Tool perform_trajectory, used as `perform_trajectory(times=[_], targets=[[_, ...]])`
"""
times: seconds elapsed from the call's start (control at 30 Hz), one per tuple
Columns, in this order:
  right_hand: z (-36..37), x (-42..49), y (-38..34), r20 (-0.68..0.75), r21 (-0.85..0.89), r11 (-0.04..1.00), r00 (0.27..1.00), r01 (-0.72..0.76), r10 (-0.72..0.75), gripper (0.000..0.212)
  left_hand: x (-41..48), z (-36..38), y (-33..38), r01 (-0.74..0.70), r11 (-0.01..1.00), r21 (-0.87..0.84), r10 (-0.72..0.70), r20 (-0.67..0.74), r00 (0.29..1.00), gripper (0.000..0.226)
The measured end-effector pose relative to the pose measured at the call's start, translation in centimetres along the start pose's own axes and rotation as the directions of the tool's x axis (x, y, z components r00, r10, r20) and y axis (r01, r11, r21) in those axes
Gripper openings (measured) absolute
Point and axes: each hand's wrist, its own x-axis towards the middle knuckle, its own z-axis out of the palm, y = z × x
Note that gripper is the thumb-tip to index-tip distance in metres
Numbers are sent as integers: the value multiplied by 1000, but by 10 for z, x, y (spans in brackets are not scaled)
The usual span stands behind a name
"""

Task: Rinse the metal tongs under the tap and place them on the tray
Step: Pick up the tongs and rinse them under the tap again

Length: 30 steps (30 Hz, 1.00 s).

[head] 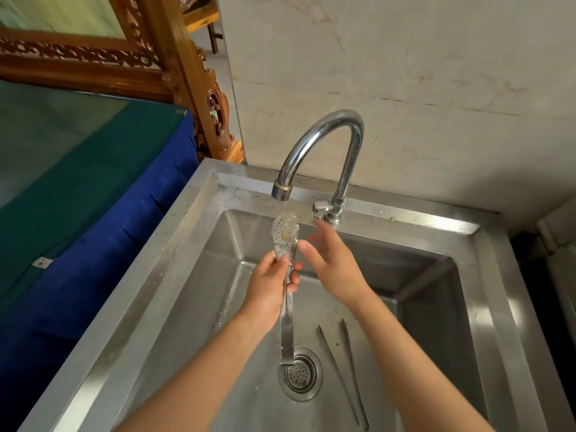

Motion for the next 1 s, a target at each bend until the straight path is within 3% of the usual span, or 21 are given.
perform_trajectory(times=[0.07,0.13,0.2,0.23,0.27,0.33,0.4,0.47,0.57,0.6,0.67,0.77,0.87,0.93,1.0], targets=[[5,26,-14,93,-71,995,993,75,-68,73,1,-5,4,-17,997,71,16,14,1000,20],[13,43,-22,182,-130,985,980,110,-85,70,0,-9,9,-21,992,125,15,46,999,20],[18,54,-25,181,-117,986,979,121,-99,40,0,-14,16,-13,988,154,3,65,998,21],[19,58,-26,129,-119,985,986,122,-106,19,0,-17,18,-15,985,173,2,71,997,20],[20,61,-27,64,-109,987,991,121,-114,13,-1,-19,20,-21,981,194,6,79,997,19],[23,66,-25,-36,-69,994,995,89,-92,31,-2,-21,23,-34,972,231,12,94,995,16],[25,62,-27,-40,-9,999,998,46,-46,32,-3,-23,25,-44,962,269,17,101,995,16],[26,56,-26,87,-3,999,995,46,-45,18,-4,-25,27,-50,955,293,22,97,995,16],[26,49,-21,221,-22,998,974,54,-48,43,-4,-28,28,-48,947,318,20,90,996,18],[26,50,-20,178,-16,998,982,62,-58,38,-4,-28,29,-51,945,323,21,95,995,18],[26,50,-25,40,47,998,998,45,-47,7,-6,-27,29,-48,948,313,15,108,994,18],[28,52,-25,-91,127,992,996,17,-6,24,-8,-26,28,-35,954,299,-3,124,992,17],[27,45,-23,77,189,982,997,17,-32,14,-6,-28,32,-41,951,307,8,106,994,19],[25,43,-18,210,211,977,977,-8,-37,31,-3,-31,34,-48,946,320,18,95,995,20],[22,46,-17,149,152,988,989,-10,-13,29,-3,-31,34,-44,937,346,10,100,995,21]])
